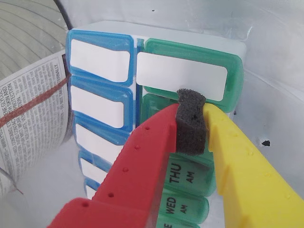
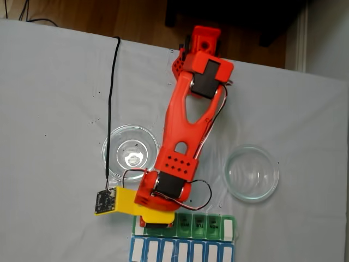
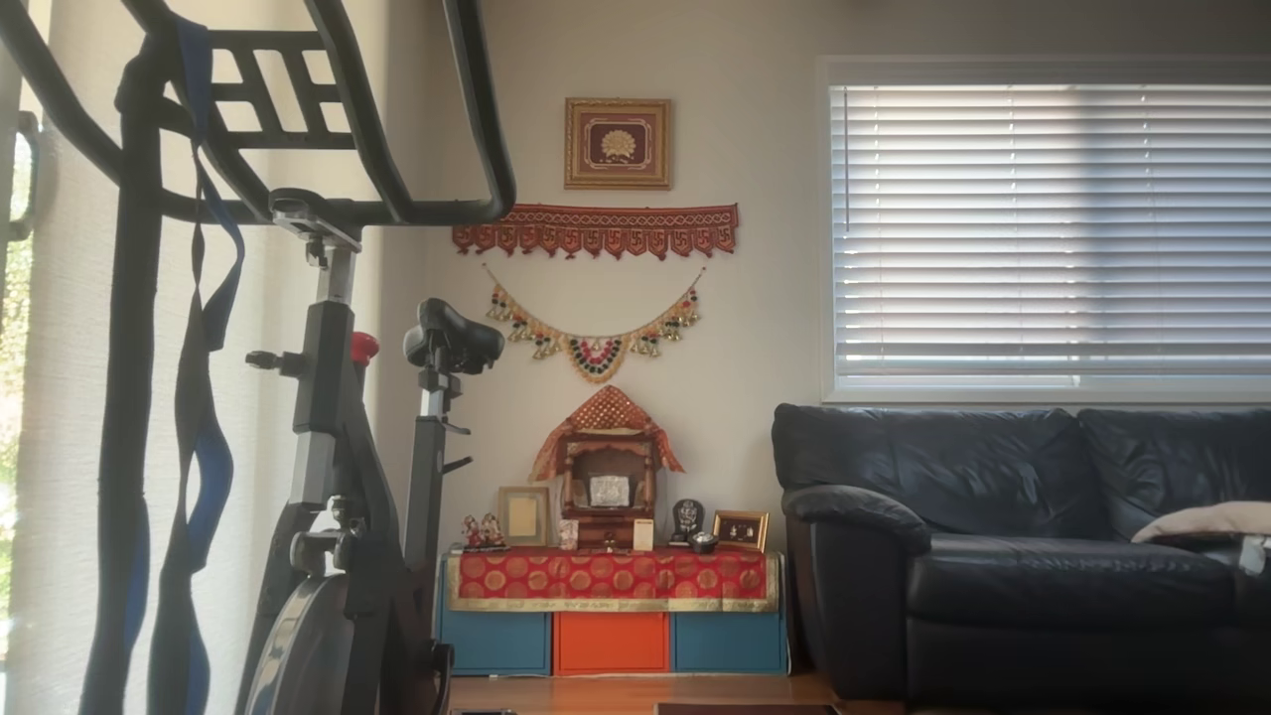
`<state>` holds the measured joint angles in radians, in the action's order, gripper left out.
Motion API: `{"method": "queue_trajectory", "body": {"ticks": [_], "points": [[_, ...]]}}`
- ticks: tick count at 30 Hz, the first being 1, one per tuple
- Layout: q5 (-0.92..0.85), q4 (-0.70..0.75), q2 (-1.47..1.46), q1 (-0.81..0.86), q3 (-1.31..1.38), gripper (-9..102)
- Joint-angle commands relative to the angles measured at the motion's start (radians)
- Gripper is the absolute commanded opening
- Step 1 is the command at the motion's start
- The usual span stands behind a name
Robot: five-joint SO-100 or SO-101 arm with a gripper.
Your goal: Sort medicines into box.
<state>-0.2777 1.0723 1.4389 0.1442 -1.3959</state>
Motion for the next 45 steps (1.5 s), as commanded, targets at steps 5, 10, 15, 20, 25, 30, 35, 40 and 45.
{"method": "queue_trajectory", "body": {"ticks": [5, 10, 15, 20, 25, 30, 35, 40, 45], "points": [[-0.029, 0.017, 0.018, -0.028, -0.015, 1], [-0.054, -0.055, 0.08, -0.041, -0.074, 1], [-0.017, -0.12, 0.179, -0.051, -0.121, 1], [0.046, -0.166, 0.275, -0.044, -0.117, 1], [0.074, -0.222, 0.344, -0.043, -0.153, 1], [0.083, -0.265, 0.388, -0.043, -0.196, 1], [0.077, -0.279, 0.365, -0.031, -0.19, 1], [0.06, -0.298, 0.339, -0.026, -0.19, 1], [0.021, -0.273, 0.296, -0.029, -0.173, 1]]}}
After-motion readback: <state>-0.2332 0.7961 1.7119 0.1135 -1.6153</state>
